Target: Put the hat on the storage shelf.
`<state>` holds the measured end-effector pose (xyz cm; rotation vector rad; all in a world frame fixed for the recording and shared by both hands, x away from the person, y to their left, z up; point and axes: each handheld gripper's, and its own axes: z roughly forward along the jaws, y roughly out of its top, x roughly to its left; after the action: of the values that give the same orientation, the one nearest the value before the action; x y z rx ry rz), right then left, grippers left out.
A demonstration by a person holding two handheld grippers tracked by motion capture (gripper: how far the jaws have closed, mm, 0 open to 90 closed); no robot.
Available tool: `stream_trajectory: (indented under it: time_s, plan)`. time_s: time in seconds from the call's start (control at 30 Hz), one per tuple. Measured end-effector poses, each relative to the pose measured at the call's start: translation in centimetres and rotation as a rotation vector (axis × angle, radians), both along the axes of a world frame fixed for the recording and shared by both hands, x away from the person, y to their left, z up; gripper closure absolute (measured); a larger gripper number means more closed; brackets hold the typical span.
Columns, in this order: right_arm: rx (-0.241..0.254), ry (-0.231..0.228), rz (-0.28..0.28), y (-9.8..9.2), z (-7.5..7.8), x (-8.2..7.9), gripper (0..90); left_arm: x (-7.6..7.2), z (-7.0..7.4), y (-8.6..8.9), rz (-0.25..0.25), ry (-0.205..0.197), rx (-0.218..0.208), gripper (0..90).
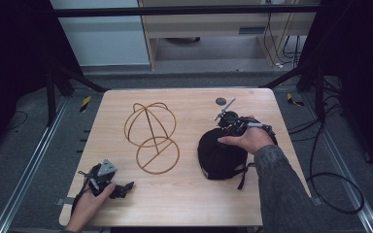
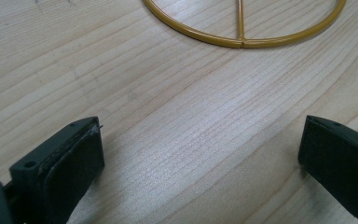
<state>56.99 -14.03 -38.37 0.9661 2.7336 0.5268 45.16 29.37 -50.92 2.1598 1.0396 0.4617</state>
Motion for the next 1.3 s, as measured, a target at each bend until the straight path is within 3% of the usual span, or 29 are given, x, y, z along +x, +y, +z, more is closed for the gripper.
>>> stream_trajectory:
  time_s: [0.33, 0.4, 0.6, 0.9, 1.3]
  plan:
    - [-0.028, 0.044, 0.031, 0.1, -0.7, 0.4, 59.3, 0.0, 0.0, 0.0, -0.001, 0.002, 0.001, 0.0]
    - [-0.030, 0.057, 0.044, 0.0, -0.9, 0.4, 71.3, 0.0, 0.0, 0.0, 0.000, 0.001, 0.000, 0.0]
    - [-0.021, 0.062, 0.052, -0.2, -0.7, 0.2, 73.3, 0.0, 0.0, 0.0, 0.000, 0.000, 0.000, 0.0]
    - [0.037, 0.021, 0.050, -1.2, 1.4, -1.1, 73.4, 0.0, 0.0, 0.0, 0.000, 0.000, 0.000, 0.0]
    - [0.128, -0.089, 0.051, -2.7, 5.2, -3.5, 73.4, 0.0, 0.0, 0.0, -0.001, 0.000, 0.000, 0.0]
